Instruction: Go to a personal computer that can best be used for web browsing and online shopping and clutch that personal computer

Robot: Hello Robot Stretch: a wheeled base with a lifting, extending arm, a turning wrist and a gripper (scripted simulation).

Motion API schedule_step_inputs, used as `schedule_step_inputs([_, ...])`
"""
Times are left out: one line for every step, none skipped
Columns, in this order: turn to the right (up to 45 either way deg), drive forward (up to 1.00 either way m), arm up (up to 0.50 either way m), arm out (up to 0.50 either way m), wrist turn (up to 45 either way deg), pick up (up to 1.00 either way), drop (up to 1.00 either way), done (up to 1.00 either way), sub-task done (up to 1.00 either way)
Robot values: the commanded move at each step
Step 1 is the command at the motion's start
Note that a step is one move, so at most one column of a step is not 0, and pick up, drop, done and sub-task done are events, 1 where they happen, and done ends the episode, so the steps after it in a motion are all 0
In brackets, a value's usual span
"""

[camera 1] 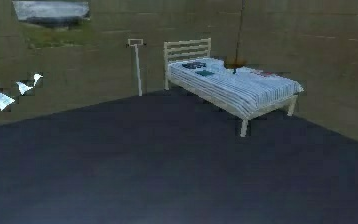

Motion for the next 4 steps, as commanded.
schedule_step_inputs([0.0, 1.00, 0.00, 0.00, 0.0, 0.00, 0.00, 0.00, 0.00])
schedule_step_inputs([0.0, 1.00, 0.00, 0.00, 0.0, 0.00, 0.00, 0.00, 0.00])
schedule_step_inputs([3.0, 0.00, 0.00, 0.00, 0.0, 0.00, 0.00, 0.00, 0.00])
schedule_step_inputs([0.0, 0.55, 0.00, 0.00, 0.0, 0.00, 0.00, 0.00, 0.00])
